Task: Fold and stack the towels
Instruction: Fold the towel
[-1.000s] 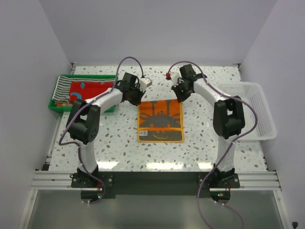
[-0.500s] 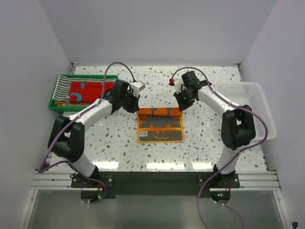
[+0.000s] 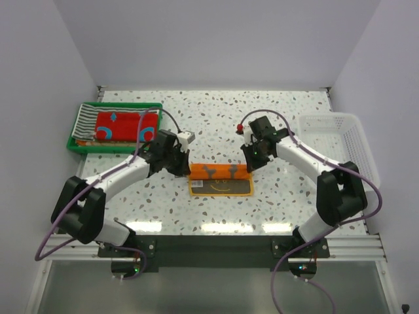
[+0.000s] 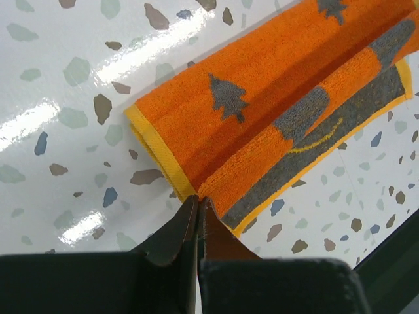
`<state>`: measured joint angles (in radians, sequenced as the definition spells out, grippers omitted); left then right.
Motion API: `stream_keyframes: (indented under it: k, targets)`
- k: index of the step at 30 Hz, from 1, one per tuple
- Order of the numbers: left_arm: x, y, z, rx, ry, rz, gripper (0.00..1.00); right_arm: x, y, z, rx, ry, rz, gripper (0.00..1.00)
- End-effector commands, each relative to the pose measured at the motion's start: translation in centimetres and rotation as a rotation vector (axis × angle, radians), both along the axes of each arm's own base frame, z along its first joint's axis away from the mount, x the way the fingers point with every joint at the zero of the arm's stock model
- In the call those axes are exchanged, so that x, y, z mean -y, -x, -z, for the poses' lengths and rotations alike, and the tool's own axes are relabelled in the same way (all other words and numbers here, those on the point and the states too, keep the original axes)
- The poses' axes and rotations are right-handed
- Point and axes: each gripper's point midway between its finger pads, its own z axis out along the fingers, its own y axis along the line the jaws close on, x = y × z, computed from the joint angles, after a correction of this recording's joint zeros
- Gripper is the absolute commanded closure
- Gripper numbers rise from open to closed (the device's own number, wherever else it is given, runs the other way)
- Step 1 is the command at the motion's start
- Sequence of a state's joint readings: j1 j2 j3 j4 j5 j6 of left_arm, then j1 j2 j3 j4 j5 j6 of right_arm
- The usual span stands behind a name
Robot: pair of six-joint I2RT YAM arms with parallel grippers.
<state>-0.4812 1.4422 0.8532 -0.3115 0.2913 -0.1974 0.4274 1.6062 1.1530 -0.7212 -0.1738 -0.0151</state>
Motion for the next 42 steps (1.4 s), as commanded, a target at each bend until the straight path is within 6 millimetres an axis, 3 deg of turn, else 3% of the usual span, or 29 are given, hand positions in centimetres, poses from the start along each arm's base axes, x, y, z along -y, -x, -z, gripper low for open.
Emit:
stream_keyframes:
  k: [1,9,19,31,36,37,42]
  targets:
    - [0.2,0.4,-1.1,0.021,0.030,-0.051,1.00,0.4,0.5,-0.3,0.019,-0.004,0.063,1.00]
    - [0.7,2.2,0.2,-0.013,0.021,-0.050,1.00,1.0,1.6,1.2,-0.019,0.017,0.105,1.00]
    - [-0.1,2.3,1.7,-0.025,-0.020,-0.084,1.00,0.7,2.5,1.2,-0.036,-0.011,0.120,1.00]
    - [0.0,3.5,3.5,-0.079,-0.031,-0.069,1.00,0.5,4.4,3.8,-0.112,-0.034,0.163,1.00]
    - [-0.2,4.0,4.1,-0.087,-0.027,-0.077,0.80,0.2,5.0,4.0,-0.125,-0.055,0.163,0.92]
    - [-0.1,4.0,3.9,-0.083,-0.019,-0.081,0.77,-0.2,5.3,3.9,-0.134,-0.074,0.155,0.86]
    - [0.1,4.5,2.5,-0.064,0.027,-0.098,0.62,-1.6,7.0,2.8,-0.141,-0.107,0.109,0.75]
